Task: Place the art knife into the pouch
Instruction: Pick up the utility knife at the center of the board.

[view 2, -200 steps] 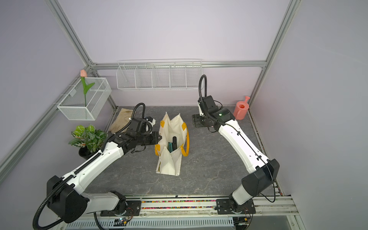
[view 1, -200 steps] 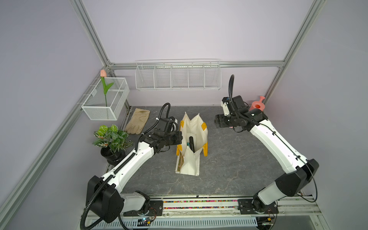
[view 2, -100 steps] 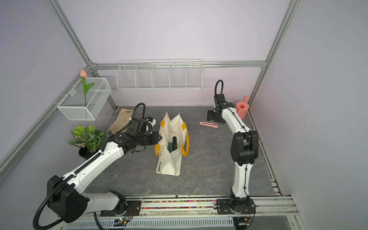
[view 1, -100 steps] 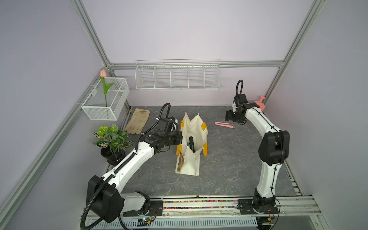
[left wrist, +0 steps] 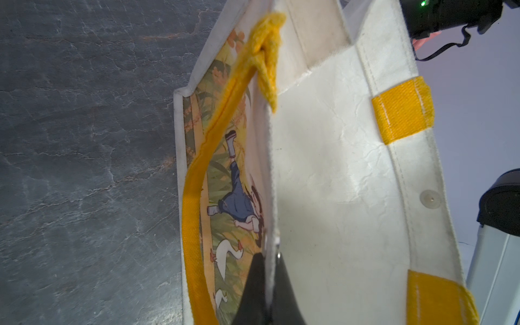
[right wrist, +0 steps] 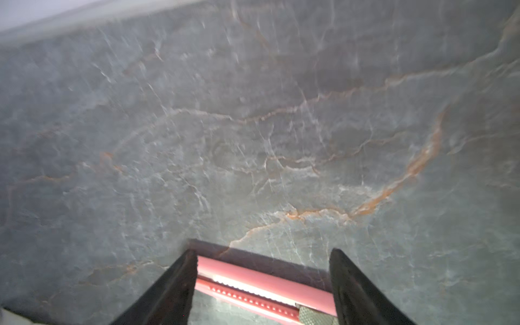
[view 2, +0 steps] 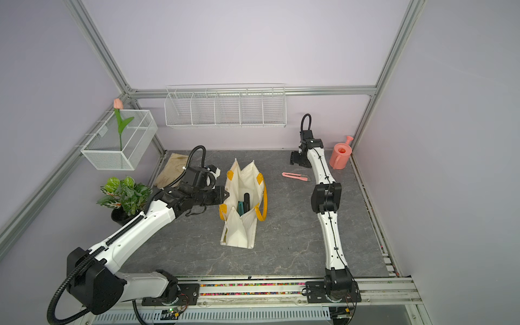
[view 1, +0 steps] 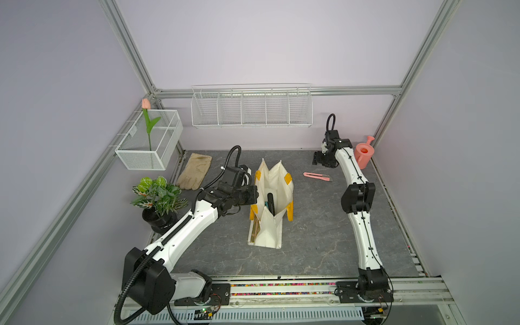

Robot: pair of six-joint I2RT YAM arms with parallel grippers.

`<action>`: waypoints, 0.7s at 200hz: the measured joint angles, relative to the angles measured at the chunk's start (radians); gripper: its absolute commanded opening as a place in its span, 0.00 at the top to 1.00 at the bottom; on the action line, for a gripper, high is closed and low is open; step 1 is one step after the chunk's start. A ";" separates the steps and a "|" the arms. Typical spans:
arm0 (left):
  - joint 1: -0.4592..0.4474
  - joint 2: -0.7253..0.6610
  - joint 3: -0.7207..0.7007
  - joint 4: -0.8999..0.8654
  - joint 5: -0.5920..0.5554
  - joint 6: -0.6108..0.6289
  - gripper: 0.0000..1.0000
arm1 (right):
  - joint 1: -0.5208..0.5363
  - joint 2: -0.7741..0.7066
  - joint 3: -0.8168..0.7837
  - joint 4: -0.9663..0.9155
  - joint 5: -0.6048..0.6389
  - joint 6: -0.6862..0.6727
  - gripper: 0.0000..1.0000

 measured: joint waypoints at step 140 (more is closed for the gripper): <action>0.000 0.011 -0.002 0.004 0.002 0.000 1.00 | 0.015 -0.275 -0.584 0.090 -0.091 -0.041 0.28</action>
